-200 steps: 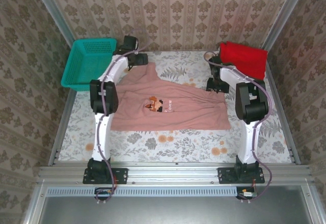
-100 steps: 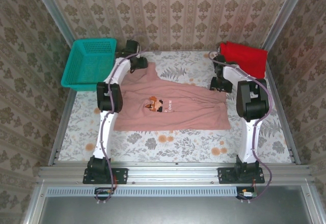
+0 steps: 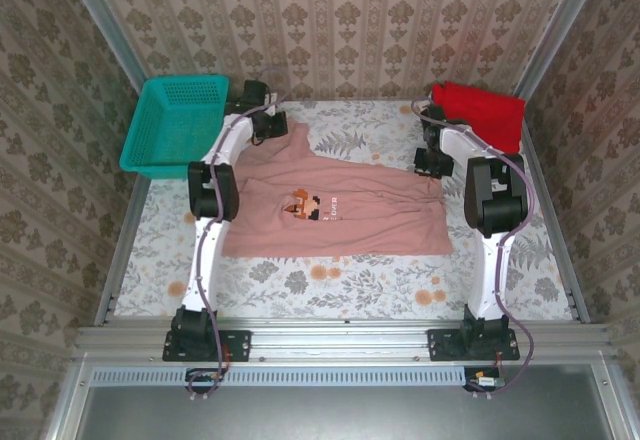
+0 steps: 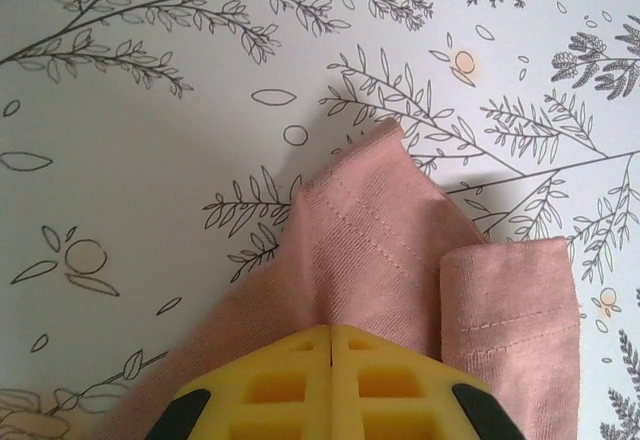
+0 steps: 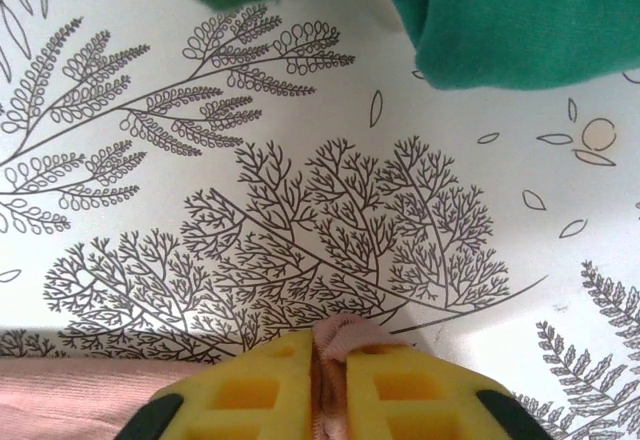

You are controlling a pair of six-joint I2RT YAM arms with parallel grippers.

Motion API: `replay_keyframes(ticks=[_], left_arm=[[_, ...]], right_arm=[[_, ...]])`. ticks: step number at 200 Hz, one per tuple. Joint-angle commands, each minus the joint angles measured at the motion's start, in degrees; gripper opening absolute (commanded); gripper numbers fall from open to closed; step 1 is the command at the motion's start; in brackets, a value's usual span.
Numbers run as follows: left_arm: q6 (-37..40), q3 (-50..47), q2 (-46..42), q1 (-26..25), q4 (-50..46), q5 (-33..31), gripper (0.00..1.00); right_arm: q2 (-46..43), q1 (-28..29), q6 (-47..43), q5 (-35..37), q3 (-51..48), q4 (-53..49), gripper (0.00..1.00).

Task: Fold and stack the t-shirts

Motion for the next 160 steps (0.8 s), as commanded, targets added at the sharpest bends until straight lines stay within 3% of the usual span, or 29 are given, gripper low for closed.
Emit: replay_keyframes(ticks=[1, 39, 97, 160], left_arm=[[0.83, -1.30, -6.62, 2.38, 0.32, 1.83, 0.00], [2.05, -3.16, -10.44, 3.44, -1.34, 0.49, 0.00], [2.78, -19.79, -25.49, 3.89, 5.59, 1.64, 0.00], [3.95, -57.96, -56.45, 6.66, 17.81, 2.05, 0.00]], right_arm=[[-4.87, -0.24, -0.91, -0.89, 1.64, 0.03, 0.13], [-8.01, -0.17, -0.49, -2.88, 0.03, 0.96, 0.09], [-13.42, -0.22, -1.30, -3.06, -2.71, 1.89, 0.06], [-23.03, -0.54, -1.85, -6.28, -11.98, 4.93, 0.04]])
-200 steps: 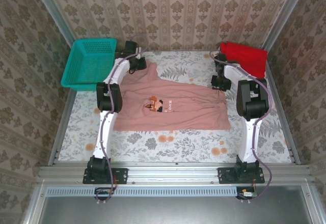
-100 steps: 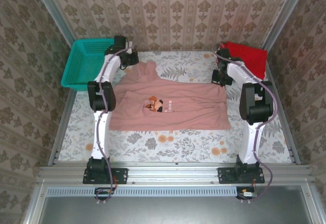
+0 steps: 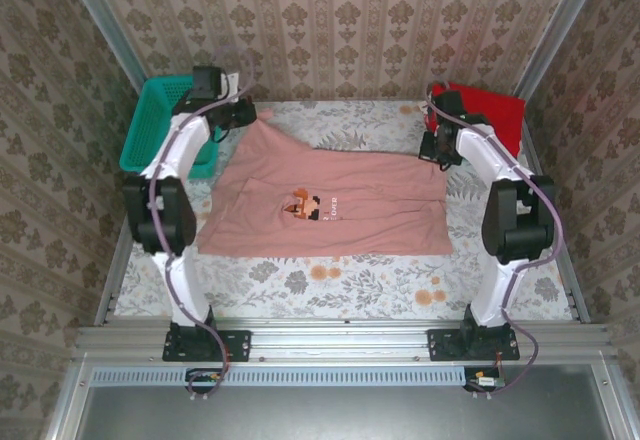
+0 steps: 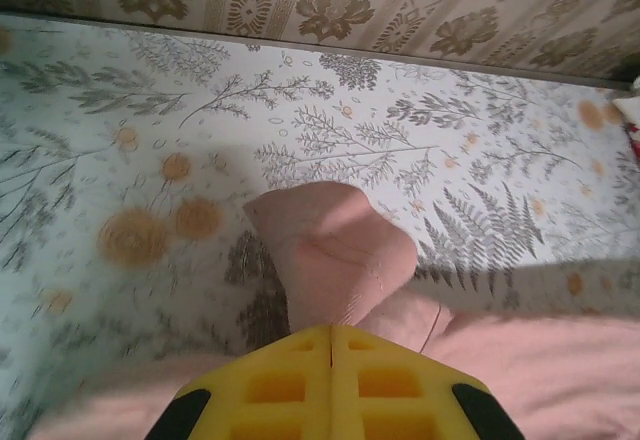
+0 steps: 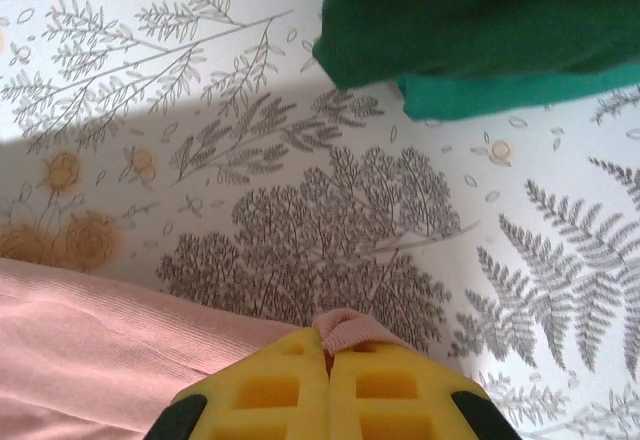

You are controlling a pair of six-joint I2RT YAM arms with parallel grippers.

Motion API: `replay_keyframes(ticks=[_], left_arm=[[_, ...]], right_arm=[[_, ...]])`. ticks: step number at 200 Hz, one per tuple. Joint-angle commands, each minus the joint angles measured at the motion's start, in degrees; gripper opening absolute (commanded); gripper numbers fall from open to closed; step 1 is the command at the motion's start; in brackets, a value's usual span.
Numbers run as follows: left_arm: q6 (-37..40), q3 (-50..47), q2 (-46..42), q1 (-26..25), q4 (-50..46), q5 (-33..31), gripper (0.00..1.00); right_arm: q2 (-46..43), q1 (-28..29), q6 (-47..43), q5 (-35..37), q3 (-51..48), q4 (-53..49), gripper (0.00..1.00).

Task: Fold and stack the t-shirts

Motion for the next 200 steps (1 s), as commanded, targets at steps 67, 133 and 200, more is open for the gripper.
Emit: replay_keyframes(ticks=[67, 133, 200], left_arm=[[-1.35, -40.62, -31.10, 7.55, 13.38, 0.90, 0.00], [-3.19, -46.56, -35.14, 7.41, 15.84, 1.50, 0.00], [-4.54, -52.60, -44.41, 7.38, 10.02, 0.98, 0.00]], right_arm=[[-8.35, -1.46, -1.98, -5.79, -13.99, 6.25, 0.03], [-2.53, -1.80, -2.77, -6.12, -6.73, 5.28, 0.00], [-7.22, -1.82, -2.82, -6.10, -14.52, 6.96, 0.05]])
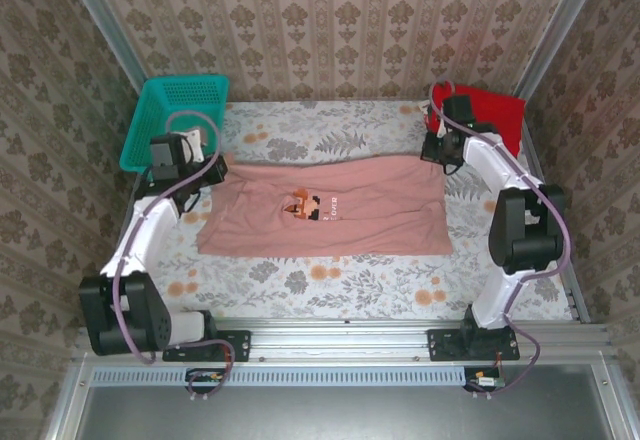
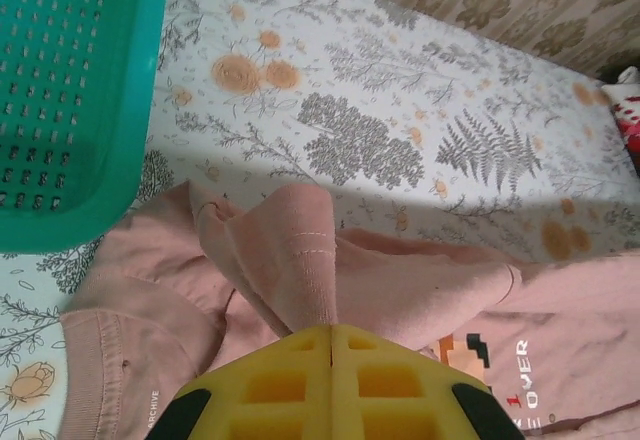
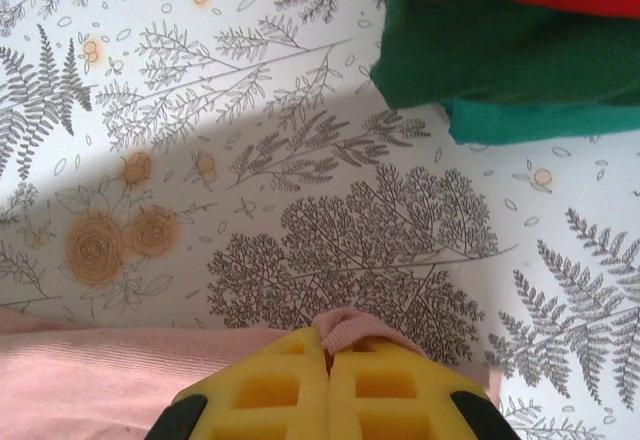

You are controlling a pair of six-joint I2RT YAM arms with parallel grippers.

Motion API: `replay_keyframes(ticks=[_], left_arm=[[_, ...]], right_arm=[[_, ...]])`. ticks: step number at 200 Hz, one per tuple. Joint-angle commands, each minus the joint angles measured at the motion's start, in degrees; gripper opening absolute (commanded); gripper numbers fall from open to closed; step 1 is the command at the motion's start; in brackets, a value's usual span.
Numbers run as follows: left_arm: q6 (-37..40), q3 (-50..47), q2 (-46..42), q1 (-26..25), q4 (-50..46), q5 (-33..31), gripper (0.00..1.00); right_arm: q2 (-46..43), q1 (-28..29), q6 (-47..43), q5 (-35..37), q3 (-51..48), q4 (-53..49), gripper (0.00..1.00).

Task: Fold and stack the t-shirts

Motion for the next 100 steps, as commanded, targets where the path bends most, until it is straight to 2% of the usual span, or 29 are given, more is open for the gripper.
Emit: replay_keyframes(ticks=[1, 37, 60, 66, 100], left_arm=[[-2.01, -7.29, -7.00, -0.11, -3.74, -0.72, 0.00], [-3.88, -19.37, -16.95, -0.09, -6.40, -4.22, 0.00], [-3.86, -23.29, -19.94, -0.10, -7.71, -5.13, 0.00], [-4.10, -23.94, -20.00, -0.05, -7.41, -5.10, 0.00], [-5.16, -24.88, -18.75, 0.07, -6.49, -3.79, 0.00]], right_arm=[[-2.45, -0.35, 0.25, -0.29, -7.37, -1.07, 0.05], [-0.50, -0.57, 2.50, 1.79, -12.04, -1.82, 0.03], [-2.91, -0.61, 3.21, 0.03, -14.61, -0.66, 0.10], [-3.91, -0.62, 3.42, -0.19, -15.17, -0.60, 0.14], [-10.49, -0.62, 3.11, 0.93, -18.91, -2.04, 0.21]])
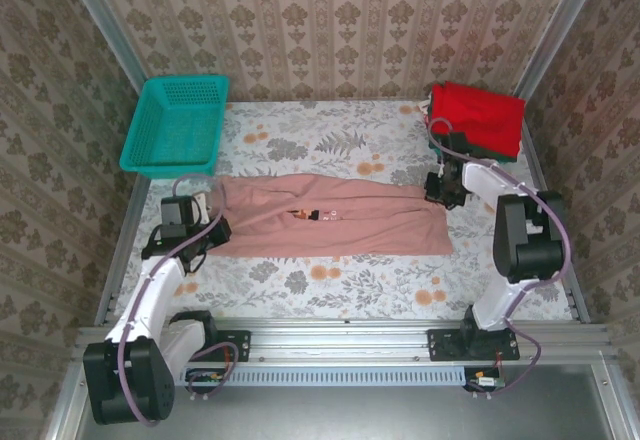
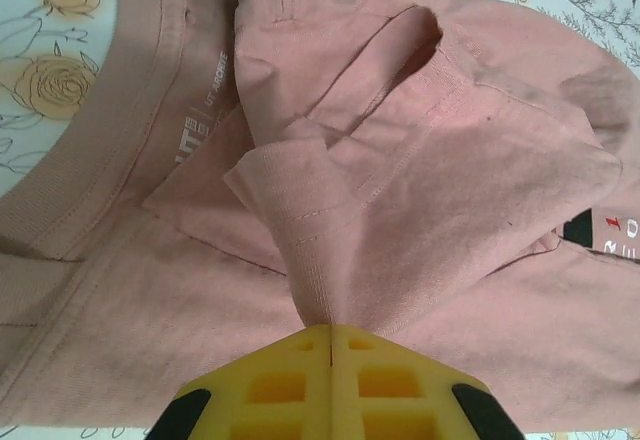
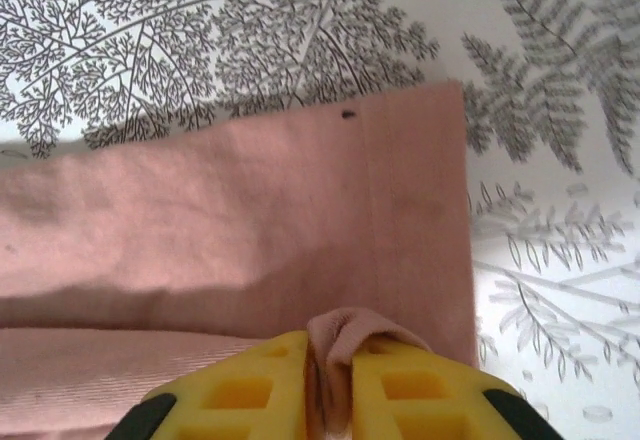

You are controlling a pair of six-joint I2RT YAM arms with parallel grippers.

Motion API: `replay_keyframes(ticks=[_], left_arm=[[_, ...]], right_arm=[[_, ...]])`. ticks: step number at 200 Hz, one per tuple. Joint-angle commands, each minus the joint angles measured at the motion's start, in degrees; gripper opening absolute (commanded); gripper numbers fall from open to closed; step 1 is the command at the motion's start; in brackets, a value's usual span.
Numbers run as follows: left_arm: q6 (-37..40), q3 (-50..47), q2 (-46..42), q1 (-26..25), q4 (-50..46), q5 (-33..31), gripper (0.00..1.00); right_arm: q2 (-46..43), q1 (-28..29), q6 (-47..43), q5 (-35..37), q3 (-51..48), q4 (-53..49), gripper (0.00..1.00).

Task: Fold and stack the t-shirts

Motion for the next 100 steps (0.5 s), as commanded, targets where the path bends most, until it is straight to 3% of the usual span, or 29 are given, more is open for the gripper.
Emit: replay_keyframes(ticks=[1, 18, 53, 78, 100], left_arm=[[-1.62, -0.31, 0.12, 0.08, 0.46, -0.05, 0.00], [-2.18, -0.16, -0.35, 0.12, -0.87, -0.31, 0.00], [-3.25, -1.33, -3.20, 0.17, -4.47, -0.87, 0.00], [-5.26, -2.60, -3.27, -0.27, -3.88, -0.60, 0.00], [-6.43, -3.38, -3.21, -0.27, -3.97, -0.57, 0.00]], right_arm=[[-6.29, -0.42, 0.50, 1.17, -2.31, -1.41, 0.22], [-8.48, -0.54, 0.48, 3.57, -3.90, -3.08, 0.32], [-13.67, 0.54, 3.87, 0.96, -5.80, -2.51, 0.36], [-15.47, 7.12, 6.94, 2.89, -4.27, -0.51, 0.41], [-9.13, 10.78, 7.68, 3.85, -1.30, 0.91, 0.41]])
